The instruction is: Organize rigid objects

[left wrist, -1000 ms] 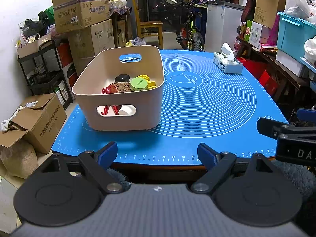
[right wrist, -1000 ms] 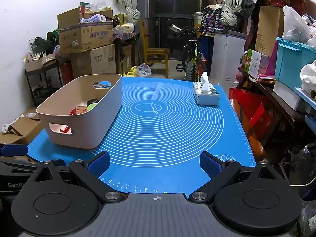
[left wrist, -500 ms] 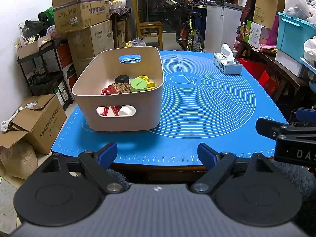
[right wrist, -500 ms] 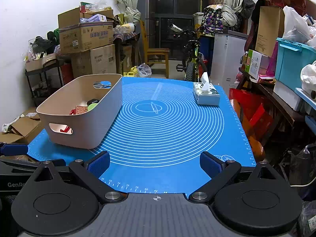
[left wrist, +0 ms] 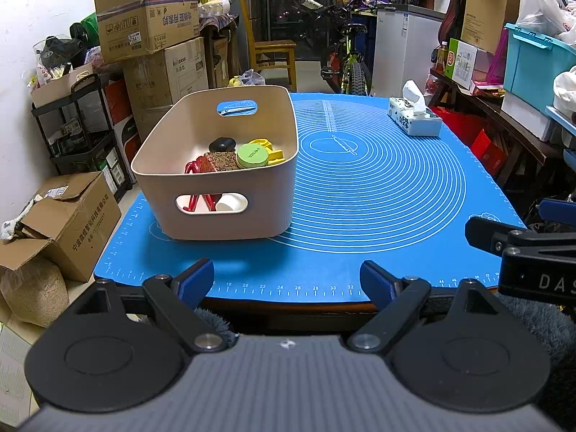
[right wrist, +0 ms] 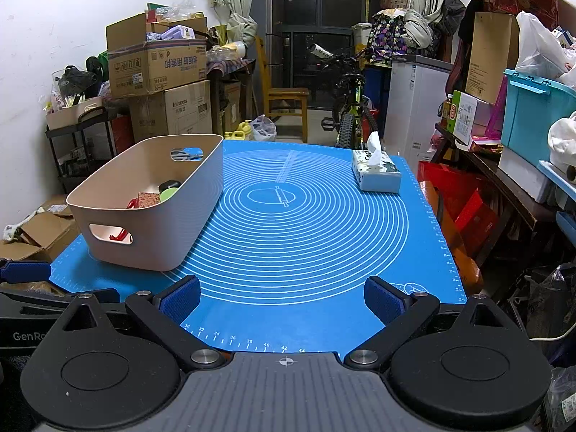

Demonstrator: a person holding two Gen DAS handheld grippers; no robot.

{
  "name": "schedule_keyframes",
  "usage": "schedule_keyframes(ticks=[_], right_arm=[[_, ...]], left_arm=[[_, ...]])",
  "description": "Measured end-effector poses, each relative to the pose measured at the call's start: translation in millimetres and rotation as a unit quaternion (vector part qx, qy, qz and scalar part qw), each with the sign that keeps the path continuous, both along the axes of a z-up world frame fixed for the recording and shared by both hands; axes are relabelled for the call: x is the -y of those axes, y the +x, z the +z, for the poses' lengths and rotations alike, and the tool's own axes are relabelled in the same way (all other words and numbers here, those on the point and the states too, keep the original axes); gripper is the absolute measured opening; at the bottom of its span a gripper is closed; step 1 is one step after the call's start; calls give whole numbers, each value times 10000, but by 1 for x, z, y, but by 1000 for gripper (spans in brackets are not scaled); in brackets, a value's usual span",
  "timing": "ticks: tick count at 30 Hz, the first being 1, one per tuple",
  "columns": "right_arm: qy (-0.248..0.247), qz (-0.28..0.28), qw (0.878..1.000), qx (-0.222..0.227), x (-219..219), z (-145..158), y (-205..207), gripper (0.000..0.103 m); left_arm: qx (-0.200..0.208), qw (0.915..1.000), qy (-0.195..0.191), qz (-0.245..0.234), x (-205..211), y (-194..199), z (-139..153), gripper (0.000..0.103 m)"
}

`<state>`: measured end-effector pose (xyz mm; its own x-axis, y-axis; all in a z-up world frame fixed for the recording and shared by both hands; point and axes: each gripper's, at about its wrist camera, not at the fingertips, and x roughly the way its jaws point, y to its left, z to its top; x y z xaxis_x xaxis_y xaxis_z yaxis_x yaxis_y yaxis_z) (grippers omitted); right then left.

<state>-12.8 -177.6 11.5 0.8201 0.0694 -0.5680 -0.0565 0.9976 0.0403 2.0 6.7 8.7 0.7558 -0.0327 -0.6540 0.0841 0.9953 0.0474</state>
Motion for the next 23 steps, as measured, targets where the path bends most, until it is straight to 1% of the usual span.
schedule_keyframes(ticks=[20, 23], right_arm=[[-3, 2, 10000, -3, 0, 0, 0, 97], [-6, 3, 10000, -3, 0, 0, 0, 97]], left_arm=[[10, 10000, -2, 2, 0, 0, 0, 88], [27, 10000, 0, 2, 0, 1, 2, 90]])
